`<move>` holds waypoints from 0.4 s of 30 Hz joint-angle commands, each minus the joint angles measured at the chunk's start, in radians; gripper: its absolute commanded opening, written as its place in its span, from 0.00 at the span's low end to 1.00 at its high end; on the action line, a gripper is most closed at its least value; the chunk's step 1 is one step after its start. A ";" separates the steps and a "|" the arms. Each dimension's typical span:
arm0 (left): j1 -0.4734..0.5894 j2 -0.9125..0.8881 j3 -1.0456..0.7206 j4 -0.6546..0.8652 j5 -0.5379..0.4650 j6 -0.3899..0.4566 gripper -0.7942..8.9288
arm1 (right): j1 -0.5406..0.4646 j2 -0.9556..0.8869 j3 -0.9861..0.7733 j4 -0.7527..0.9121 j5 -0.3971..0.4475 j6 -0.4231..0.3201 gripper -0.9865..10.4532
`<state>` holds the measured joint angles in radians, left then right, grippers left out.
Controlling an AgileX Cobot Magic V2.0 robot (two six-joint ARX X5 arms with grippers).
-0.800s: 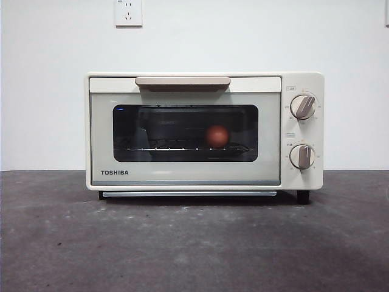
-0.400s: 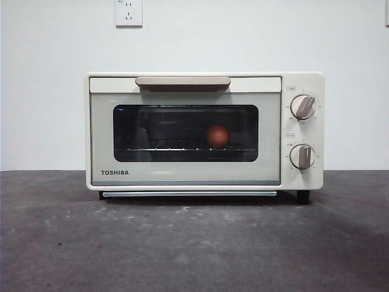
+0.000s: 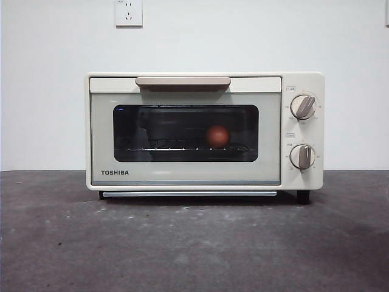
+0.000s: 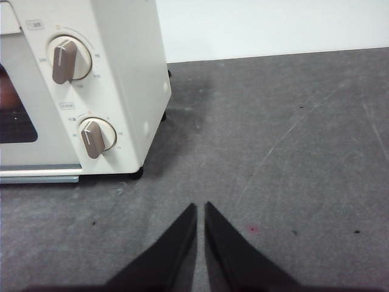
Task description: Eggoven
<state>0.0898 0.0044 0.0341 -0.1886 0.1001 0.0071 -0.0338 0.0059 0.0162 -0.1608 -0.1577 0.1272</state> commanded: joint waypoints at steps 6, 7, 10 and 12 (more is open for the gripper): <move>0.003 -0.001 -0.012 -0.043 0.004 -0.009 0.09 | -0.001 -0.002 -0.006 0.003 0.003 0.022 0.09; 0.003 -0.001 -0.012 -0.043 0.004 -0.009 0.09 | -0.001 -0.002 -0.006 0.003 0.003 0.022 0.09; 0.003 -0.001 -0.012 -0.043 0.004 -0.009 0.09 | -0.001 -0.002 -0.006 0.003 0.002 0.022 0.09; 0.003 -0.001 -0.012 -0.043 0.004 -0.009 0.09 | -0.001 -0.002 -0.006 0.003 0.002 0.022 0.09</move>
<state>0.0898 0.0044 0.0341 -0.1886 0.1001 0.0071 -0.0338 0.0063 0.0162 -0.1600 -0.1566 0.1383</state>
